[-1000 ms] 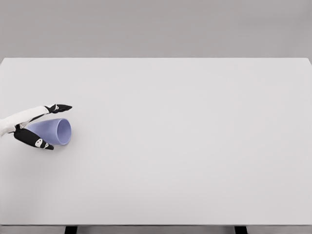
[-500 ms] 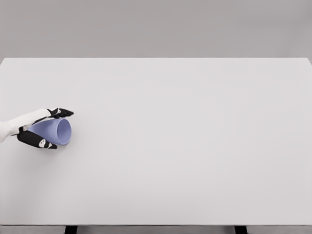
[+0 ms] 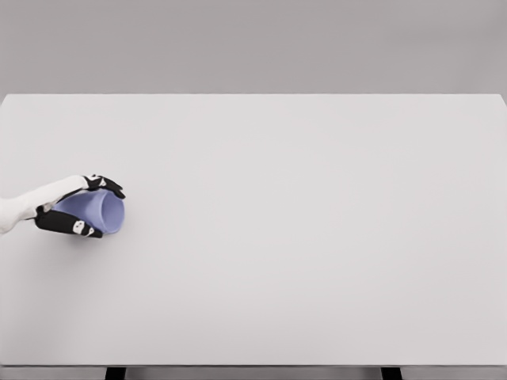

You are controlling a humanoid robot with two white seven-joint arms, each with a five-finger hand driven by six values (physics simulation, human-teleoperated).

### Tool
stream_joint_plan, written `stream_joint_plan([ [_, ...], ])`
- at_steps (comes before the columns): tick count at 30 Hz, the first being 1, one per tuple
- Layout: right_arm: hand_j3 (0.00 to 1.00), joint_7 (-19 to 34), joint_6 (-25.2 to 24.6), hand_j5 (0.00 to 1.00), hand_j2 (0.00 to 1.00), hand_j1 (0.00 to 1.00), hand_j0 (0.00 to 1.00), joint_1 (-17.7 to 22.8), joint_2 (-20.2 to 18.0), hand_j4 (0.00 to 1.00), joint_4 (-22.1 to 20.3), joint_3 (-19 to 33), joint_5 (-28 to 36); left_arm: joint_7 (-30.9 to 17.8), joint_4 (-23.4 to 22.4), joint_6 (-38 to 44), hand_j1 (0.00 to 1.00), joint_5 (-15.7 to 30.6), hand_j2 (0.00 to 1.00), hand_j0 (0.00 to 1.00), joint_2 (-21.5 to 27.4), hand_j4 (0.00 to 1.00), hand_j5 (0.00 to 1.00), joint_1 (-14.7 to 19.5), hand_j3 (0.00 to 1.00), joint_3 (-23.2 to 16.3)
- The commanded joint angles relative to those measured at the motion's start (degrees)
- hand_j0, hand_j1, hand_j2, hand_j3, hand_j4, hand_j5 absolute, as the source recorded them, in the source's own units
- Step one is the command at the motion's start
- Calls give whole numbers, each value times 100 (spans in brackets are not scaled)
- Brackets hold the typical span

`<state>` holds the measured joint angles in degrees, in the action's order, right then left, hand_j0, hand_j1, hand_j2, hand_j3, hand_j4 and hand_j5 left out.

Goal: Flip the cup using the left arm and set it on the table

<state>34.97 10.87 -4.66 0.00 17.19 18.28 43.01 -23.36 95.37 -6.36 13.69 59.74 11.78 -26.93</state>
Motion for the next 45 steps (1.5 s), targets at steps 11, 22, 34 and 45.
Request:
stream_joint_plan([
  [11, 100, 3, 3, 100, 100, 100, 100, -9, 0, 100, 4, 0, -3, 341, 61, -1473, 60, 942, 60, 60, 2, 60, 60, 0, 60, -5],
  [22, 100, 3, 3, 100, 100, 100, 100, -9, 0, 100, -5, 0, -3, 297, -53, -1842, 65, 2797, 65, 65, -525, 65, 65, -149, 65, -207],
  [34, 100, 3, 3, 100, 100, 100, 100, -9, 0, 100, -5, 0, -3, 271, -422, -1816, 63, 4159, 63, 63, -1088, 63, 63, -149, 63, -453],
  [45, 100, 3, 3, 100, 100, 100, 100, -9, 0, 100, -5, 0, -3, 253, -774, -1789, 63, 4282, 63, 63, -1527, 63, 63, -149, 63, -462],
])
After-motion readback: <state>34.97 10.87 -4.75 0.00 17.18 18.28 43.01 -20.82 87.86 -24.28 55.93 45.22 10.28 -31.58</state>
